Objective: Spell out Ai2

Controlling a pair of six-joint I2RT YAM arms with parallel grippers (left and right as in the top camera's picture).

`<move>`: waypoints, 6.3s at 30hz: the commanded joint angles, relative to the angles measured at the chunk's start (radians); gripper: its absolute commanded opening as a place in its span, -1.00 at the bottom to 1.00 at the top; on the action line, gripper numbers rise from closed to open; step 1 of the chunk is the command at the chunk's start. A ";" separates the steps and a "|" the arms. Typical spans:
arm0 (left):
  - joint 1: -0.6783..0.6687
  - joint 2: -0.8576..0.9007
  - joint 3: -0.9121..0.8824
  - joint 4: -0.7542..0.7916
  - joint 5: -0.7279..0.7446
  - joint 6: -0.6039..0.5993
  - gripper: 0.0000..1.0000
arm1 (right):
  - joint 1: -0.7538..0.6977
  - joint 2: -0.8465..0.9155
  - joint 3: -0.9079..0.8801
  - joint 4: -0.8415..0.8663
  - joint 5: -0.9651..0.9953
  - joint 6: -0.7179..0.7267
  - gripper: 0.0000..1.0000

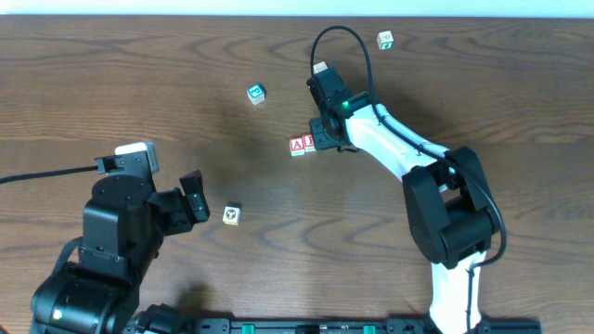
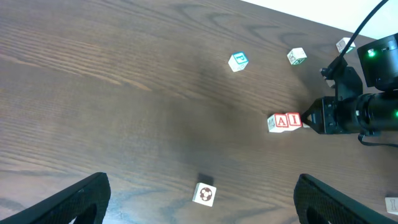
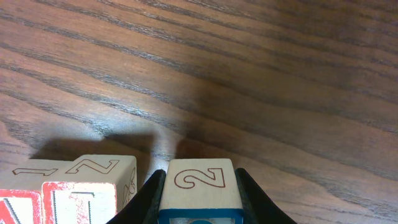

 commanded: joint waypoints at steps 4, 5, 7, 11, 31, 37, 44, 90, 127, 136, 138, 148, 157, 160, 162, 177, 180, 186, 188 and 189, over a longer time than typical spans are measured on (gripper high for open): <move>0.003 0.000 0.008 -0.001 -0.017 -0.016 0.91 | -0.021 0.003 0.019 0.000 0.003 -0.009 -0.54; 0.003 0.000 0.008 -0.001 -0.017 -0.016 0.91 | -0.021 0.003 0.019 -0.001 0.003 -0.009 -0.54; 0.003 0.000 0.008 0.000 -0.017 -0.016 0.91 | -0.021 0.003 0.019 -0.001 0.003 -0.009 -0.50; 0.003 0.000 0.008 0.002 -0.017 -0.019 0.91 | -0.021 0.003 0.019 -0.001 0.003 -0.005 -0.47; 0.003 0.000 0.008 0.002 -0.018 -0.019 0.91 | -0.021 0.003 0.019 0.003 0.003 0.002 -0.22; 0.003 0.001 0.008 0.002 -0.018 -0.019 0.91 | -0.026 0.003 0.019 0.018 0.004 0.003 -0.21; 0.003 0.033 0.008 0.002 -0.017 -0.019 0.91 | -0.040 0.003 0.019 0.019 -0.001 0.009 -0.20; 0.003 0.027 0.009 0.028 -0.010 -0.064 0.91 | -0.111 -0.072 0.064 -0.143 0.094 0.055 -0.20; 0.003 0.027 0.009 0.028 -0.010 -0.068 0.91 | -0.059 -0.064 -0.034 -0.042 0.003 0.097 -0.23; 0.003 0.027 0.009 0.028 -0.010 -0.068 0.91 | -0.052 -0.064 -0.034 -0.023 -0.016 0.100 -0.24; 0.003 0.027 0.009 0.028 -0.010 -0.068 0.91 | -0.051 -0.064 -0.034 -0.021 -0.019 0.100 -0.25; 0.003 0.027 0.009 0.028 -0.010 -0.068 0.91 | -0.051 -0.064 -0.034 -0.012 -0.040 0.108 -0.25; 0.003 0.027 0.009 0.028 -0.010 -0.068 0.91 | -0.051 -0.064 -0.034 -0.008 -0.043 0.116 -0.24; 0.003 0.027 0.009 0.028 -0.010 -0.068 0.91 | -0.051 -0.064 -0.034 -0.008 -0.050 0.122 -0.25; 0.003 0.027 0.009 0.028 -0.010 -0.068 0.91 | -0.051 -0.064 -0.034 -0.008 -0.052 0.122 -0.24; 0.003 0.027 0.009 0.027 -0.010 -0.068 0.91 | -0.051 -0.064 -0.034 0.000 -0.064 0.129 -0.24; 0.003 0.027 0.009 0.028 -0.010 -0.068 0.91 | -0.051 -0.064 -0.034 0.000 -0.068 0.130 -0.24; 0.003 0.027 0.009 0.028 -0.015 -0.068 0.91 | -0.064 -0.069 -0.026 0.011 -0.009 0.121 -0.15; 0.003 0.027 0.009 0.029 -0.018 -0.068 0.91 | -0.084 -0.082 -0.011 0.006 0.012 0.116 -0.16; 0.003 0.027 0.009 0.032 -0.018 -0.068 0.91 | -0.093 -0.092 -0.006 0.002 0.011 0.108 -0.19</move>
